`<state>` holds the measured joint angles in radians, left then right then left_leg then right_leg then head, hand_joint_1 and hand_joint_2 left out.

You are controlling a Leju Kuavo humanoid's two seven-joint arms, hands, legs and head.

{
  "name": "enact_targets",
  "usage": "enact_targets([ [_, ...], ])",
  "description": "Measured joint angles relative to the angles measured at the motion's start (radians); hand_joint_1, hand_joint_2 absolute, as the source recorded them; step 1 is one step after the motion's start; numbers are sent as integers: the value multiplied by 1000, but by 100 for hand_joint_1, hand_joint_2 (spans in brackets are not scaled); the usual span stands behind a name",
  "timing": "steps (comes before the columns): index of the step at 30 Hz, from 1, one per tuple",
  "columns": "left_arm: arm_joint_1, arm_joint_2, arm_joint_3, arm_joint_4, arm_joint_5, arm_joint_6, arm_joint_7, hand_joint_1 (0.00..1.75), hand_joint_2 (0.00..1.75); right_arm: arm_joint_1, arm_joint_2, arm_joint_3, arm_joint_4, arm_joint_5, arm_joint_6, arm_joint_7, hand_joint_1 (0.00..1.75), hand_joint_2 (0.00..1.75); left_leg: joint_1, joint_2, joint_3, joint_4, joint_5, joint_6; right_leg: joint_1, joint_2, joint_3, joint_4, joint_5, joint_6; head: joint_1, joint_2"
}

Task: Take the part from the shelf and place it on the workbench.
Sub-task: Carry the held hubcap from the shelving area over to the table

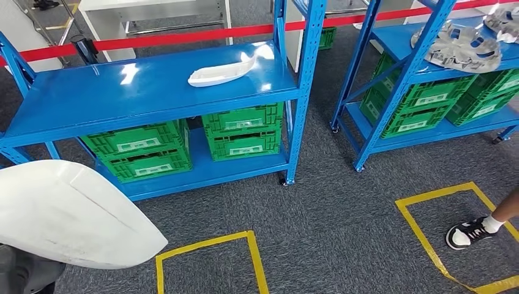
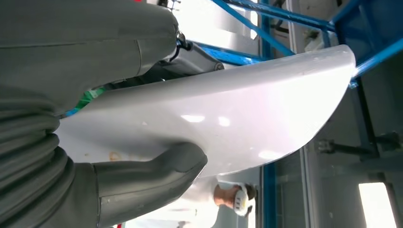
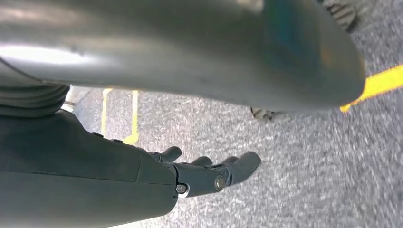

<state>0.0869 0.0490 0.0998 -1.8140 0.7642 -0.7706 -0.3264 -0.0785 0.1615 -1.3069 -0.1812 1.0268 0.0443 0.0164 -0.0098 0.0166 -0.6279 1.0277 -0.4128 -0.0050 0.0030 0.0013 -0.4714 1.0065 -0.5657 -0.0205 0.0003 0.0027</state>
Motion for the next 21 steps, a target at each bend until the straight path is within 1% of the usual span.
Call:
enact_targets([
  [1, -2, 1, 0, 0, -2, 7, -2, 175, 175, 1, -3, 0, 0, 1, 0, 5, 0, 0, 2, -1, -2, 0, 3, -7, -1, -1, -8, -3, 10, -6, 1, 0],
  [2, -2, 2, 0, 0, -2, 12, -6, 175, 175, 2, -6, 0, 0, 4, -1, 12, 0, 0, 2, -4, -9, 6, -9, -14, -3, -3, -16, -5, 22, -14, 0, 0],
  [3, -1, 5, 2, 0, -2, 16, -10, 175, 175, 3, -11, 0, 0, 7, -1, 21, 0, 0, 3, -7, -19, 29, -42, -21, -7, -5, -27, -8, 35, -20, -1, 0],
  [4, 2, 7, 5, 1, -1, 18, -15, 175, 175, 3, -15, 0, 0, 10, -2, 31, 0, 0, 6, -11, -32, 71, -92, -29, -9, -7, -42, -10, 49, -24, -2, 0],
  [5, 4, 9, 9, 3, -1, 19, -21, 175, 175, 4, -20, 0, 0, 12, -2, 43, 0, 0, 9, -13, -47, 129, -145, -35, -10, -8, -59, -9, 63, -25, -2, 0],
  [6, 5, 11, 14, 5, -1, 19, -27, 175, 175, 4, -24, 0, 0, 11, -4, 55, 0, 0, 13, -13, -58, 193, -186, -41, -11, -8, -77, -7, 76, -25, -3, 0],
  [7, 7, 12, 17, 9, -1, 19, -32, 175, 175, 4, -27, 0, 0, 7, -5, 63, 0, 0, 16, -13, -64, 245, -204, -45, -11, -9, -94, -5, 88, -23, -3, 0],
  [8, 7, 12, 19, 12, -1, 19, -35, 175, 175, 4, -30, 0, 0, 2, -8, 69, 0, 0, 18, -13, -62, 278, -203, -48, -12, -10, -109, -3, 99, -21, -3, 0],
  [9, 6, 12, 19, 16, -2, 19, -37, 175, 175, 4, -31, -1, 0, -4, -12, 73, 0, 0, 21, -13, -50, 287, -183, -50, -13, -11, -123, 0, 108, -19, -3, 0],
  [10, 3, 12, 19, 20, -3, 18, -38, 175, 175, 4, -31, -2, 0, -11, -16, 77, 0, 0, 23, -13, -26, 268, -154, -52, -15, -11, -137, 4, 117, -15, -3, 0],
  [11, -2, 12, 19, 25, -4, 18, -39, 175, 175, 3, -31, -3, 0, -17, -19, 82, 0, 0, 25, -14, 15, 225, -127, -54, -16, -12, -152, 8, 126, -11, -3, 0],
  [12, -11, 12, 18, 32, -5, 17, -38, 175, 175, 2, -31, -4, 0, -22, -23, 87, 0, 0, 28, -16, 69, 156, -119, -56, -17, -12, -166, 14, 136, -6, -3, 0],
  [13, -23, 11, 17, 39, -6, 17, -36, 175, 175, 1, -31, -5, 0, -25, -25, 93, 0, 0, 27, -19, 126, 78, -126, -55, -18, -12, -177, 19, 145, 1, -3, 0],
  [14, -34, 10, 15, 45, -7, 17, -33, 175, 175, 0, -30, -5, 0, -27, -26, 98, 0, 0, 26, -21, 165, 16, -142, -50, -18, -12, -183, 21, 155, 7, -3, 0],
  [15, -45, 9, 14, 52, -8, 17, -28, 175, 175, -1, -29, -7, 0, -30, -27, 101, 0, 0, 22, -23, 185, -21, -159, -41, -17, -12, -187, 21, 165, 14, -3, 0],
  [16, -53, 7, 13, 58, -10, 17, -23, 175, 175, -2, -27, -9, 0, -33, -26, 103, 0, 0, 18, -22, 186, -33, -161, -29, -18, -12, -188, 18, 177, 22, -3, 0],
  [17, -60, 5, 12, 64, -11, 17, -20, 175, 175, -2, -26, -12, 0, -37, -25, 104, 0, 0, 17, -19, 175, -31, -152, -16, -20, -11, -190, 16, 184, 28, -3, 0],
  [18, -66, 2, 10, 70, -12, 18, -18, 175, 175, -2, -25, -15, 0, -39, -23, 105, 0, 0, 16, -15, 165, -31, -141, -4, -22, -10, -196, 22, 174, 35, -3, 0],
  [19, -72, 0, 8, 75, -13, 18, -16, 175, 175, -1, -23, -17, 0, -41, -21, 104, 0, 0, 17, -12, 152, -31, -128, 8, -23, -8, -206, 42, 144, 40, -3, 0],
  [20, -79, -2, 5, 79, -13, 18, -14, 175, 175, -1, -22, -19, 0, -41, -19, 101, 0, 0, 18, -9, 138, -31, -115, 17, -24, -6, -220, 82, 95, 43, -2, 0],
  [21, -85, -4, 3, 82, -12, 18, -10, 175, 175, -1, -20, -20, 0, -41, -15, 97, 0, 0, 16, -7, 121, -30, -102, 22, -23, -5, -235, 138, 37, 44, -2, 0],
])
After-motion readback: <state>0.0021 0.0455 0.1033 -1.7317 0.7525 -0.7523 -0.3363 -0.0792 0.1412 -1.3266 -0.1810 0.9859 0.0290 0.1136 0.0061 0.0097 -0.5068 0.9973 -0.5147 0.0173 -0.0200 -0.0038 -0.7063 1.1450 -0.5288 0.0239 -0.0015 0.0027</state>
